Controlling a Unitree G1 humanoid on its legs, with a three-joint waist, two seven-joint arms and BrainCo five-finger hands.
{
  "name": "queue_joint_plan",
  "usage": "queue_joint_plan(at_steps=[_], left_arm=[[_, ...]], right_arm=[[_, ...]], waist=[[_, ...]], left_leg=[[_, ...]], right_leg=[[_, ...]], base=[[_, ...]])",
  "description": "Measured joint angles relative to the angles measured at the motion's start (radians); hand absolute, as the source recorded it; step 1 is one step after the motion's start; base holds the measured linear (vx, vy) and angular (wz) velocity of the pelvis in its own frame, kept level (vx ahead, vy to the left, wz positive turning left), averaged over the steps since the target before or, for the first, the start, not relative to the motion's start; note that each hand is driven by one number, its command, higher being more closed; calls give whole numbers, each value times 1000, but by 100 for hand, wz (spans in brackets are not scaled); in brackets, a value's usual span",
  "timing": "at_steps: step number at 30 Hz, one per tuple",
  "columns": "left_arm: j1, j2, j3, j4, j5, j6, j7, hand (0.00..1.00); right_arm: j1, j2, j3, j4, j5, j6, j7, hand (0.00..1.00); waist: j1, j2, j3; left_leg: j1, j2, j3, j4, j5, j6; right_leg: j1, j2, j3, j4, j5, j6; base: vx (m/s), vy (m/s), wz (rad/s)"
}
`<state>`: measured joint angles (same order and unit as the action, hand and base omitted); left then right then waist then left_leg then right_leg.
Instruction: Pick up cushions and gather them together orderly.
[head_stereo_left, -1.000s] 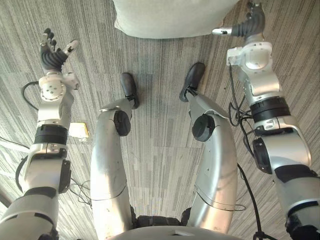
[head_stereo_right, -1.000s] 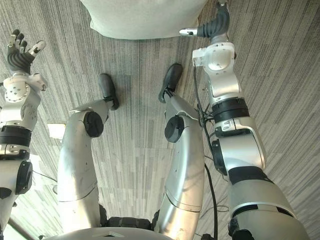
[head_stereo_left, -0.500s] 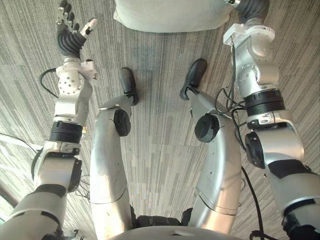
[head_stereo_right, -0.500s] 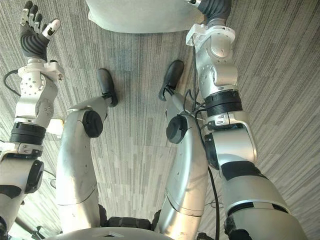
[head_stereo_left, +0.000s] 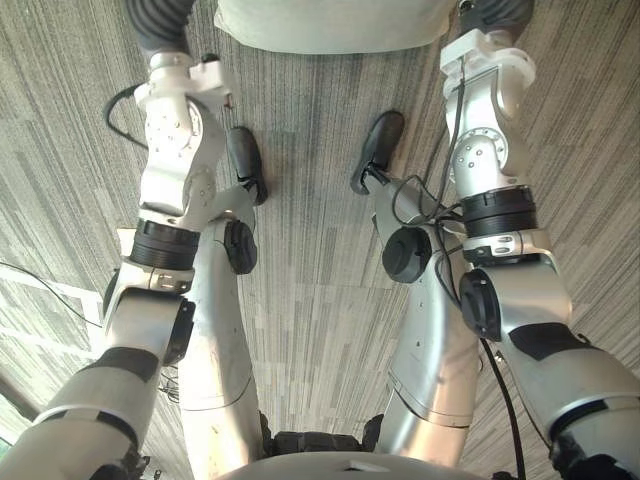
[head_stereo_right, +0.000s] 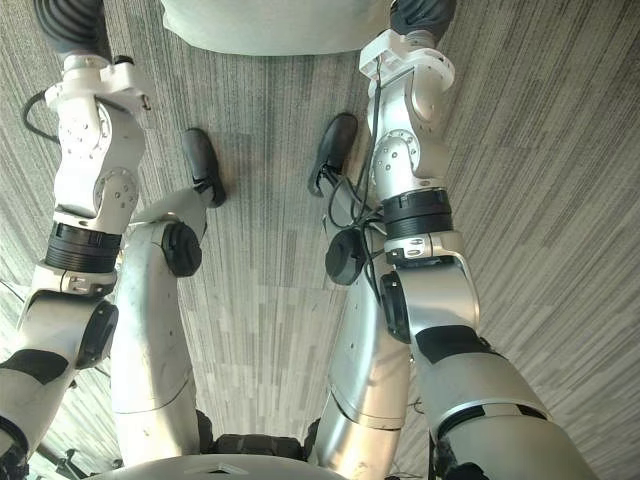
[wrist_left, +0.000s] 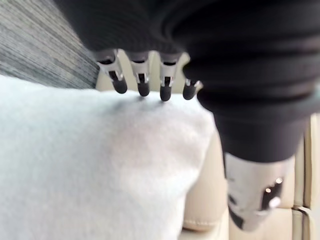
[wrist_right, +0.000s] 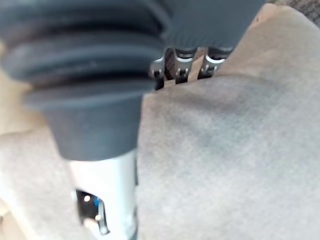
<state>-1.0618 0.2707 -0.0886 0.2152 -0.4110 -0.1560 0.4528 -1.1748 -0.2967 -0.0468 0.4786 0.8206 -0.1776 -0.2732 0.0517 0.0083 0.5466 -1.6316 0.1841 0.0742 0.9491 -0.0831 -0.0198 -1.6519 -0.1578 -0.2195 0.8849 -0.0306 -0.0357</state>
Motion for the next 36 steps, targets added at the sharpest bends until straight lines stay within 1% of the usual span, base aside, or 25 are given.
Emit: queue_joint_plan(at_steps=[1,2,3,4,5,6,7,10,11,15,17,20,23,24,26,28,30,32,33,36], left_arm=[[-18,-7,-4,6,4,3,1,0],[-43,-5,-12,30,14,9,3,0],[-58,-5,-12,51,27,17,4,0],[-76,-5,-12,85,47,31,8,0],[-91,-5,-10,113,71,50,22,0],[-99,-6,-8,125,76,59,25,0],[-113,-9,-7,146,95,82,37,0],[-153,-20,4,184,121,120,57,0],[-165,-22,10,195,122,137,66,0],[-162,-25,28,195,143,177,80,0],[-160,-23,46,192,152,180,81,0],[-155,2,73,192,160,186,80,0],[-147,46,91,192,160,194,78,0],[-143,71,92,192,162,195,76,0],[-143,104,95,192,183,198,62,0],[-144,137,96,196,202,204,53,0],[-153,155,97,223,223,206,37,0],[-161,162,109,251,220,212,27,0],[-167,163,123,275,219,212,20,0],[-181,166,135,316,217,216,19,0]], right_arm=[[-4,14,-6,1,10,-3,0,0],[-17,26,-6,3,32,-5,-1,0],[-27,33,-6,6,44,-7,-2,0],[-38,40,-6,13,58,-10,-3,0],[-45,53,-6,18,71,-11,-8,0],[-50,55,-6,21,79,-12,-12,0],[-58,58,-6,35,86,-12,-15,0],[-86,61,-8,61,90,-12,-20,0],[-88,63,-10,63,95,-12,-22,0],[-91,62,-15,91,95,-10,-22,0],[-89,57,-17,91,94,-6,-22,0],[-89,52,-18,91,86,7,-22,0],[-86,51,-40,91,73,18,-21,0],[-84,50,-39,92,60,29,-21,0],[-83,49,-41,92,32,32,-21,0],[-79,47,-40,92,-22,40,-21,0],[-73,38,-41,92,-57,43,-19,0],[-71,30,-39,94,-73,52,-20,0],[-66,23,-36,100,-80,52,-19,0],[-67,11,-35,115,-80,53,-18,0]], waist=[[-3,0,0],[-7,0,0],[-9,0,0],[-12,0,-1],[-16,1,-1],[-17,1,-1],[-19,1,-1],[-20,2,-2],[-20,2,-2],[-22,2,-3],[-22,3,-3],[-22,4,-4],[-18,4,-4],[-19,5,-5],[-18,5,-5],[-15,6,-8],[-13,7,-8],[-9,9,-11],[-7,16,-22],[-1,17,-22]], left_leg=[[10,0,0,-17,6,-1],[22,0,0,-45,12,-1],[30,0,1,-61,15,0],[42,0,3,-84,22,0],[53,1,4,-99,31,1],[58,1,5,-100,31,1],[65,1,7,-103,34,5],[75,-2,12,-116,35,6],[81,-3,13,-122,36,5],[107,-12,16,-141,37,6],[116,-17,18,-153,39,5],[121,-19,18,-161,42,2],[132,-19,16,-170,45,-1],[133,-19,13,-170,45,-1],[134,-18,10,-170,46,-1],[131,-21,8,-176,48,-3],[133,-23,7,-184,52,-2],[131,-25,5,-191,56,-2],[123,-27,0,-194,58,-3],[124,-28,-6,-195,61,-3]], right_leg=[[13,4,-3,-18,3,2],[31,8,-15,-56,26,-1],[41,10,-19,-76,30,1],[54,17,-21,-104,40,4],[68,23,-20,-125,59,0],[74,24,-21,-131,64,-4],[82,25,-20,-136,72,-13],[90,24,-16,-142,76,-14],[97,24,-16,-149,82,-23],[119,23,-14,-163,81,-24],[122,20,-11,-165,80,-24],[125,20,-12,-166,77,-28],[133,20,-14,-166,74,-32],[136,21,-17,-165,72,-31],[138,21,-19,-164,71,-33],[137,21,-21,-167,71,-32],[138,18,-23,-167,70,-32],[140,17,-29,-174,69,-31],[137,16,-38,-176,68,-30],[139,12,-41,-172,63,-36]], base=[[-56,-66,-5],[-47,-59,-7],[-32,-43,-10],[-38,-68,-10],[-26,-62,-9],[-29,-79,-5],[-22,-72,-1],[-22,-78,3],[-19,-82,4],[-8,-78,5],[-8,-103,7],[-9,-79,4],[-15,-120,4],[-15,-99,2],[-16,-97,2],[-21,-89,5],[-20,-77,8],[-18,-82,7],[-18,-94,10],[-17,-90,8]])
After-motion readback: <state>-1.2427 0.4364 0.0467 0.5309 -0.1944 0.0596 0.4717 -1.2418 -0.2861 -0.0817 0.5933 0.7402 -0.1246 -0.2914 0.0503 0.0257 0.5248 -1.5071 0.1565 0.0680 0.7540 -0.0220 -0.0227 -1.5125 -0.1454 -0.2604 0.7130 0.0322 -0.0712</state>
